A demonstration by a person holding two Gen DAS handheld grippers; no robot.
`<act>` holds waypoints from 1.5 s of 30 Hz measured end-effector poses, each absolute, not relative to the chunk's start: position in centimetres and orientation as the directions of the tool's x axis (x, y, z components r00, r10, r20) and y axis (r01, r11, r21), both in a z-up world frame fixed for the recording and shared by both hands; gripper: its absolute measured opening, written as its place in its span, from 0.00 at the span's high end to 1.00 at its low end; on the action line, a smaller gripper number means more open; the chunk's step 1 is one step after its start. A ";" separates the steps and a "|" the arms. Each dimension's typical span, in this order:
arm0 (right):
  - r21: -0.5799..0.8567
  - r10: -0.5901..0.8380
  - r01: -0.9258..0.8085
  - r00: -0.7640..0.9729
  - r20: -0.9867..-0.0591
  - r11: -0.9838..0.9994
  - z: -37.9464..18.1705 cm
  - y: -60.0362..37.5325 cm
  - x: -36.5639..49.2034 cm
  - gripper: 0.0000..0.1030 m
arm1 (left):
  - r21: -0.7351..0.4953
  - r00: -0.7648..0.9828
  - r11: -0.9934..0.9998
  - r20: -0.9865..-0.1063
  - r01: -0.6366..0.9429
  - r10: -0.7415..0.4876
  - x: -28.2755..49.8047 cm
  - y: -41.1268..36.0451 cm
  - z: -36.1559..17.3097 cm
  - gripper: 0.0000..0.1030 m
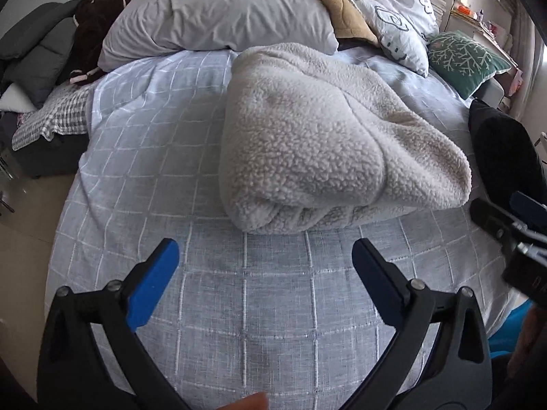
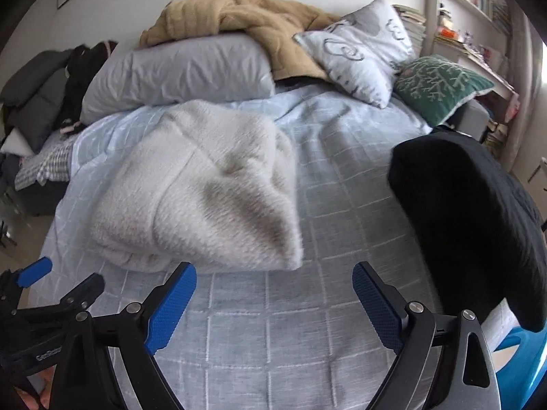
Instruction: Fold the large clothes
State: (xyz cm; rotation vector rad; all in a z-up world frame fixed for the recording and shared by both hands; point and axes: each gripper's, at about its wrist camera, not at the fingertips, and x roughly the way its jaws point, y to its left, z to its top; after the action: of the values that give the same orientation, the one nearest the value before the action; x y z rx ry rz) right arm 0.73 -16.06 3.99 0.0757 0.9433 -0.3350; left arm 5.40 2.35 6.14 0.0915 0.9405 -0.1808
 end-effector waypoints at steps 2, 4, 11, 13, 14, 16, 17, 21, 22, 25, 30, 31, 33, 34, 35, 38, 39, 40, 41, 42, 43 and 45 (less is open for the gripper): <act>-0.091 -0.242 0.295 0.529 -0.813 0.951 3.5 -15.4 1.2 0.08 | -0.004 0.562 0.980 -0.819 0.197 -0.117 5.5 2.4 5.9 0.02; -0.107 -0.244 0.280 0.519 -0.819 0.954 3.0 -14.8 1.5 0.08 | -0.007 0.554 0.982 -0.825 0.190 -0.113 5.7 2.5 5.6 0.02; -0.105 -0.234 0.270 0.507 -0.830 0.957 2.5 -14.3 2.3 0.08 | -0.011 0.543 0.984 -0.833 0.175 -0.106 6.0 3.3 5.4 0.02; -0.104 -0.233 0.271 0.506 -0.830 0.957 2.5 -14.3 2.4 0.08 | -0.010 0.542 0.985 -0.834 0.175 -0.104 6.0 3.5 5.4 0.02; -0.104 -0.233 0.270 0.505 -0.831 0.957 2.5 -14.3 2.5 0.08 | -0.008 0.542 0.985 -0.834 0.174 -0.103 6.1 3.5 5.4 0.02; -0.104 -0.232 0.269 0.503 -0.833 0.957 2.4 -14.2 2.5 0.08 | -0.009 0.542 0.985 -0.834 0.172 -0.102 6.0 3.6 5.4 0.02; -0.104 -0.231 0.269 0.501 -0.834 0.958 2.4 -14.2 2.6 0.08 | -0.009 0.542 0.985 -0.835 0.171 -0.101 6.1 3.7 5.4 0.02; -0.105 -0.230 0.267 0.497 -0.836 0.958 2.3 -14.2 2.6 0.08 | -0.013 0.537 0.986 -0.837 0.169 -0.103 6.1 3.8 5.4 0.02; -0.106 -0.231 0.267 0.496 -0.837 0.958 2.3 -14.2 2.6 0.08 | -0.013 0.537 0.986 -0.838 0.169 -0.103 6.1 3.8 5.4 0.02; -0.104 -0.230 0.270 0.494 -0.839 0.957 2.3 -14.3 2.6 0.08 | -0.014 0.535 0.985 -0.838 0.170 -0.104 6.2 3.8 5.4 0.02; -0.100 -0.231 0.280 0.487 -0.842 0.955 2.2 -14.5 2.6 0.08 | -0.015 0.533 0.986 -0.840 0.169 -0.104 6.1 3.8 5.2 0.02; -0.097 -0.228 0.280 0.486 -0.843 0.955 2.2 -14.6 2.6 0.08 | -0.016 0.531 0.985 -0.841 0.169 -0.105 6.2 3.8 5.2 0.02; -0.095 -0.227 0.280 0.487 -0.844 0.955 2.2 -14.5 2.5 0.08 | -0.017 0.528 0.985 -0.842 0.172 -0.107 6.2 3.8 5.1 0.02; -0.096 -0.227 0.280 0.487 -0.843 0.955 2.2 -14.5 2.5 0.08 | -0.017 0.528 0.985 -0.843 0.174 -0.107 6.2 3.8 5.1 0.02; -0.097 -0.227 0.278 0.487 -0.843 0.956 2.2 -14.5 2.5 0.08 | -0.016 0.527 0.984 -0.843 0.175 -0.107 6.2 3.7 5.1 0.02; -0.096 -0.227 0.279 0.487 -0.843 0.955 2.2 -14.4 2.5 0.08 | -0.016 0.525 0.984 -0.844 0.178 -0.109 6.2 3.7 5.0 0.02; -0.097 -0.228 0.280 0.487 -0.843 0.955 2.2 -14.4 2.5 0.08 | -0.016 0.524 0.984 -0.845 0.180 -0.110 6.2 3.7 5.0 0.02; -0.097 -0.228 0.279 0.487 -0.843 0.955 2.2 -14.5 2.5 0.08 | -0.017 0.522 0.984 -0.846 0.180 -0.110 6.2 3.7 5.0 0.02; -0.097 -0.227 0.279 0.486 -0.844 0.955 2.2 -14.5 2.5 0.08 | -0.017 0.521 0.983 -0.846 0.180 -0.110 6.3 3.7 5.0 0.02; -0.096 -0.227 0.279 0.486 -0.844 0.955 2.2 -14.5 2.5 0.08 | -0.018 0.521 0.983 -0.847 0.181 -0.111 6.3 3.7 5.0 0.02; -0.096 -0.226 0.279 0.486 -0.844 0.956 2.2 -14.5 2.5 0.08 | -0.019 0.519 0.983 -0.847 0.182 -0.112 6.3 3.7 5.0 0.02; -0.095 -0.225 0.278 0.486 -0.844 0.956 2.2 -14.5 2.5 0.08 | -0.019 0.519 0.983 -0.848 0.183 -0.113 6.3 3.8 4.9 0.02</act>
State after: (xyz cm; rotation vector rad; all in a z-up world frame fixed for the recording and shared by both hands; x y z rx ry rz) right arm 2.50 -14.46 2.23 0.0568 1.0181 -0.3059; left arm 6.31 3.76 4.94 0.0759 1.0103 -0.1773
